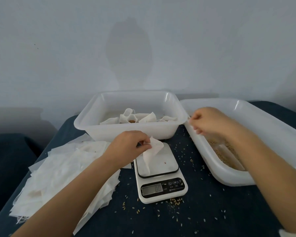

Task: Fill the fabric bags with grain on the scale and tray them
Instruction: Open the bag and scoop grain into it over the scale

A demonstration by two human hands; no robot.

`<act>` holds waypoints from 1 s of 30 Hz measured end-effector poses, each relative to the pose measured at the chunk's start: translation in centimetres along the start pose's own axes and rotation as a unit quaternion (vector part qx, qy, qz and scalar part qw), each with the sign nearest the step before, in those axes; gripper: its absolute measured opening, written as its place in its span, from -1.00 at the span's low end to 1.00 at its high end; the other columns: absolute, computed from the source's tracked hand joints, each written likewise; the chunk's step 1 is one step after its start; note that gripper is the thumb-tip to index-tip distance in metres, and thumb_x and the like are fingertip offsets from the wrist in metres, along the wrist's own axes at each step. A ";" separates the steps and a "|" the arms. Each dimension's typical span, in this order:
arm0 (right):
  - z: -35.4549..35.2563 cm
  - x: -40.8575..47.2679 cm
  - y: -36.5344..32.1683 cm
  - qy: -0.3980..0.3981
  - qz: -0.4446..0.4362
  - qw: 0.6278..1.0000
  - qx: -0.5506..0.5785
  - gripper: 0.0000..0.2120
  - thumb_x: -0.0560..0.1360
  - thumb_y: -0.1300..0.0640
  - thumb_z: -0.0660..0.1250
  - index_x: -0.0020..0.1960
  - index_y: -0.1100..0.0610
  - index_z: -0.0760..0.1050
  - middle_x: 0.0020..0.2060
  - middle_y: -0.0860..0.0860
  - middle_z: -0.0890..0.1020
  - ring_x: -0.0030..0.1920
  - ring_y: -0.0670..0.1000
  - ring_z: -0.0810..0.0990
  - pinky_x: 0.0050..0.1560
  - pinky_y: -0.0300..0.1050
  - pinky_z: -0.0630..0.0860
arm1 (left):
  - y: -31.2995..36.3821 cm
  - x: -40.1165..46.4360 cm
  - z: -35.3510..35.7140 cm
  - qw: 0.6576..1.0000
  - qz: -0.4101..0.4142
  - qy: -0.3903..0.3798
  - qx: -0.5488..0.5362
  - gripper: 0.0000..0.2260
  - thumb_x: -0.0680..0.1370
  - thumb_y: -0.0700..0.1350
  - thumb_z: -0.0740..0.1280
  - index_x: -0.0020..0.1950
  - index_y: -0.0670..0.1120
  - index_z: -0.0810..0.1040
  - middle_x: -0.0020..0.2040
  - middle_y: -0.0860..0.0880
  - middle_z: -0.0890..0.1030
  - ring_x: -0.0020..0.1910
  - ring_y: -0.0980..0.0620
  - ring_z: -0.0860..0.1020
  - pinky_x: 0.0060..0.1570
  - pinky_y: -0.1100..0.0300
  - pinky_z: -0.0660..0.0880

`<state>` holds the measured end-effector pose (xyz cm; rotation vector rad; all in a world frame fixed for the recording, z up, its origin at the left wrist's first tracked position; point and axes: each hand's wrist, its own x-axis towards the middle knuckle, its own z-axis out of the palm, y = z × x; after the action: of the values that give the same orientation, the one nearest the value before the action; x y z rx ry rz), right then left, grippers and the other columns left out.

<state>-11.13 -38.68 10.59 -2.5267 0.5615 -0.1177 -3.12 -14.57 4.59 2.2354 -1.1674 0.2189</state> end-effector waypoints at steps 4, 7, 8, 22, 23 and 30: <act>-2.2 -0.2 4.3 -0.084 0.128 0.950 -0.273 -0.72 0.54 -0.02 0.30 -0.07 0.23 0.50 -0.20 0.08 0.58 -0.20 0.04 0.57 -0.16 -0.12 0.52 | -0.1 0.4 0.2 1.000 0.001 0.000 0.008 -0.95 0.47 -0.07 0.40 -0.15 -0.03 0.61 -0.25 0.16 0.55 -0.26 0.23 0.46 -0.18 0.36 0.39; -1.0 -0.8 6.4 -0.155 0.178 0.927 -0.292 -0.66 0.55 -0.06 0.27 0.14 0.20 0.49 -0.09 0.07 0.59 -0.18 0.00 0.57 -0.16 -0.16 0.54 | 0.2 0.6 0.9 1.000 0.009 -0.016 0.010 -0.94 0.48 -0.07 0.40 -0.15 -0.04 0.62 -0.25 0.16 0.55 -0.27 0.28 0.45 -0.18 0.37 0.40; -0.6 -0.9 6.9 -0.157 0.183 0.926 -0.291 -0.64 0.58 -0.06 0.22 0.17 0.21 0.49 -0.13 0.06 0.58 -0.22 -0.01 0.55 -0.20 -0.17 0.51 | 0.3 0.7 1.3 1.000 0.006 -0.022 0.008 -0.94 0.48 -0.06 0.40 -0.14 -0.03 0.63 -0.22 0.16 0.57 -0.26 0.28 0.45 -0.16 0.36 0.40; -4.3 0.1 7.1 -0.071 0.162 0.953 -0.247 -0.78 0.55 0.15 0.23 -0.19 0.24 0.53 -0.34 0.09 0.49 -0.39 0.04 0.42 -0.31 -0.15 0.36 | -0.1 0.8 1.2 1.000 -0.002 -0.001 0.015 -0.91 0.48 -0.07 0.40 -0.23 0.00 0.56 -0.30 0.12 0.56 -0.26 0.19 0.48 -0.22 0.37 0.38; -4.8 0.1 6.8 -0.073 0.158 0.950 -0.259 -0.76 0.55 0.14 0.24 -0.25 0.20 0.49 -0.35 0.09 0.50 -0.39 0.04 0.43 -0.29 -0.15 0.38 | -0.1 0.8 1.2 1.000 -0.001 -0.001 0.015 -0.90 0.48 -0.07 0.40 -0.24 0.01 0.55 -0.31 0.12 0.55 -0.27 0.18 0.48 -0.22 0.37 0.38; -3.8 1.5 5.5 -0.094 0.152 0.932 -0.316 -0.69 0.57 0.04 0.23 -0.16 0.26 0.54 -0.27 0.10 0.56 -0.30 0.06 0.50 -0.28 -0.17 0.41 | 0.2 1.0 1.6 1.000 0.014 0.000 0.005 -0.93 0.47 -0.09 0.41 -0.20 -0.04 0.60 -0.34 0.21 0.50 -0.28 0.21 0.49 -0.23 0.34 0.41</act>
<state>-12.53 -45.39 10.81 -2.9615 1.0335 0.4909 -2.90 -16.32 3.78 2.2283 -1.2005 0.2366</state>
